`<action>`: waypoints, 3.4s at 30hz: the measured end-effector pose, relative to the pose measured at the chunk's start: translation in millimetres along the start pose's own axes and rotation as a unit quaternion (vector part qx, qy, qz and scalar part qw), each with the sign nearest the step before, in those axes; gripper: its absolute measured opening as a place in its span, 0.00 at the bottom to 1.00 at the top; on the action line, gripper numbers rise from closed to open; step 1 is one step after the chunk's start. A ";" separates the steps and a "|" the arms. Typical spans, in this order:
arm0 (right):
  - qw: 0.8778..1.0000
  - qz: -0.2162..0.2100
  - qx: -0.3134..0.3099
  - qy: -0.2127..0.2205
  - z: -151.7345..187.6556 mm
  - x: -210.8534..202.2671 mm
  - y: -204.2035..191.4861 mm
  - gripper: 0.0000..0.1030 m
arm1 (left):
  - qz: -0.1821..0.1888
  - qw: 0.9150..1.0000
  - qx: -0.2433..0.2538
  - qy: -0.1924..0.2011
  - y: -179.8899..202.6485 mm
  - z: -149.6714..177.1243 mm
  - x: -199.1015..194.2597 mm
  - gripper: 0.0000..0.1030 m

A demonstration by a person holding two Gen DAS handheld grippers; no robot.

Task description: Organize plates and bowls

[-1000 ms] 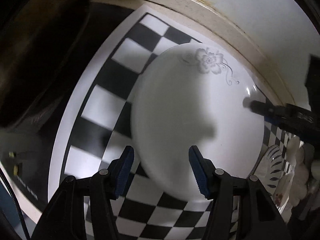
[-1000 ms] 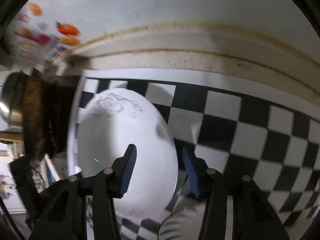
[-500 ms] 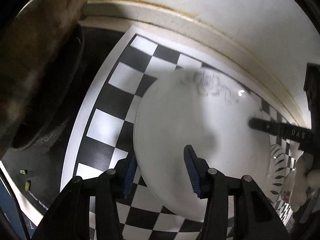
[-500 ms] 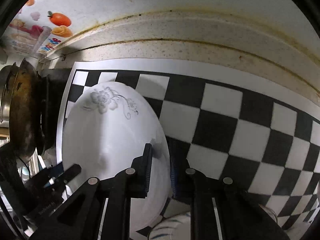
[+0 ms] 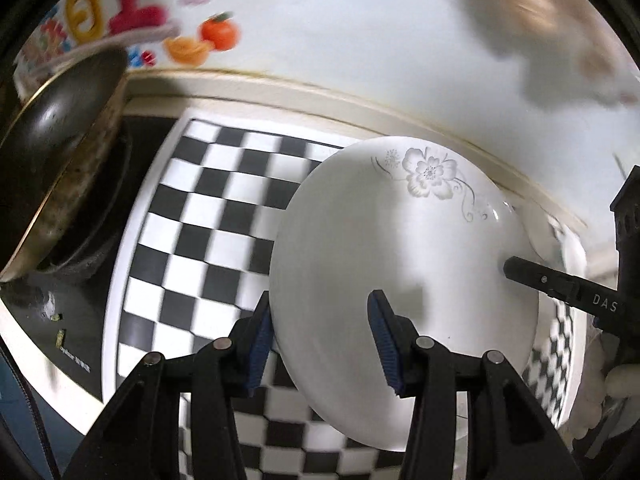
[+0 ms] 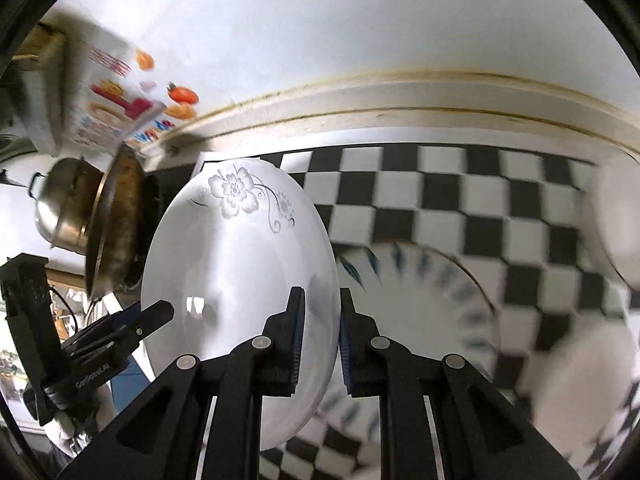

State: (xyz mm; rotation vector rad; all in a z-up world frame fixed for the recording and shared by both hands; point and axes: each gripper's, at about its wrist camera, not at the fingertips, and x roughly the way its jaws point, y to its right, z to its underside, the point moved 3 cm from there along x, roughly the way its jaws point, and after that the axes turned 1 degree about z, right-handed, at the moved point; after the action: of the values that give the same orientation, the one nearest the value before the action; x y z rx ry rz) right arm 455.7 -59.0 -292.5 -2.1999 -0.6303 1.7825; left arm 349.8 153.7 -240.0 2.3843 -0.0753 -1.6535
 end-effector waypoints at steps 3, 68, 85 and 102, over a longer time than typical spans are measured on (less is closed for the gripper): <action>1.000 0.000 0.014 0.024 32.4 -41.7 21.5 0.17 | 0.020 1.000 0.022 -0.005 37.8 21.3 -8.9 0.42; 0.987 0.041 0.148 -0.046 251.7 -68.1 188.6 0.17 | -0.043 0.968 0.174 -0.177 172.1 167.9 64.3 0.42; 0.990 0.026 0.137 0.006 182.4 -123.9 152.5 0.32 | -0.030 0.993 0.091 -0.067 118.9 54.3 -4.7 0.43; 0.988 0.086 0.080 -0.099 14.1 47.8 94.2 0.37 | 0.009 0.983 -0.016 -0.182 34.8 7.0 121.6 0.43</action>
State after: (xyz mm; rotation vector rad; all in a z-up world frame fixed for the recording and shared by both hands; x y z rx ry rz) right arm 466.6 -120.3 -378.9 -2.0414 -0.3297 2.0765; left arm 390.2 97.2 -346.0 2.0240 -0.1316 -2.0453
